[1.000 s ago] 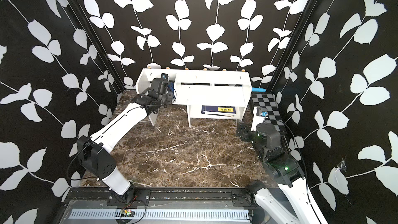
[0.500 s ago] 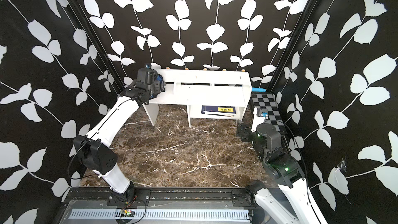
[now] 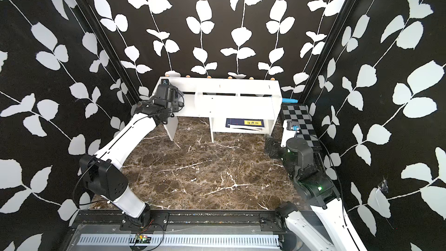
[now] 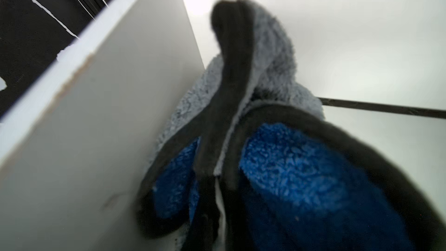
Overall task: Wipe the bookshelf clean with a cloth
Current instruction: Wipe the dust from the shelf.
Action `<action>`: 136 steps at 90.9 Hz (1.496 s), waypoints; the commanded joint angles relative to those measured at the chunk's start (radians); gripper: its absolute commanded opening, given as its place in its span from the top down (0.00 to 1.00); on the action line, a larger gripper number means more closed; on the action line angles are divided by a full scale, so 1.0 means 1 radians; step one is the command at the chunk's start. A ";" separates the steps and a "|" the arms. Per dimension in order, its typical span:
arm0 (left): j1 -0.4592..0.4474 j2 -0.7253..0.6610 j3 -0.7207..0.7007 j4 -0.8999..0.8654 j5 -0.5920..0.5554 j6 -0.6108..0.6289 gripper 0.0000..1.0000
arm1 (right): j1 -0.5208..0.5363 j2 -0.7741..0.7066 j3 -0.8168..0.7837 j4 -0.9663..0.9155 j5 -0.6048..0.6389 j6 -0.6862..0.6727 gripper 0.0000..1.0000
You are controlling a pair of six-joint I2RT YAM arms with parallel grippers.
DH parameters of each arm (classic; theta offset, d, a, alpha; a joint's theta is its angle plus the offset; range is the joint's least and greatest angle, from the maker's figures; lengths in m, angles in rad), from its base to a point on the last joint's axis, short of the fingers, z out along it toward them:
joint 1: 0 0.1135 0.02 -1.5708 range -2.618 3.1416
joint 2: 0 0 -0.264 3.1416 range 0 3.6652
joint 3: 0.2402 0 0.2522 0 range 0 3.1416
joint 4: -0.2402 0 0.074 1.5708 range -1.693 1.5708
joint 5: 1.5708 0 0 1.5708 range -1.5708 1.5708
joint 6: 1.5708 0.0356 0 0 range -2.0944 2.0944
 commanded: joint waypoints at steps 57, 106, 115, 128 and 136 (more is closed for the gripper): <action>-0.061 0.098 0.183 0.008 0.141 0.061 1.00 | 0.005 0.022 -0.013 0.048 -0.014 0.005 0.12; 0.044 -0.040 0.051 0.112 -0.042 0.023 1.00 | 0.005 0.023 -0.045 0.073 -0.023 0.009 0.12; 0.045 -0.054 0.048 0.176 0.004 0.022 1.00 | 0.005 0.020 -0.042 0.069 -0.022 0.009 0.12; 0.045 -0.073 0.050 0.272 0.101 -0.018 1.00 | 0.005 0.002 -0.049 0.065 -0.013 0.010 0.12; 0.045 -0.069 0.055 0.303 0.139 -0.049 1.00 | 0.005 -0.008 -0.048 0.063 -0.011 0.010 0.12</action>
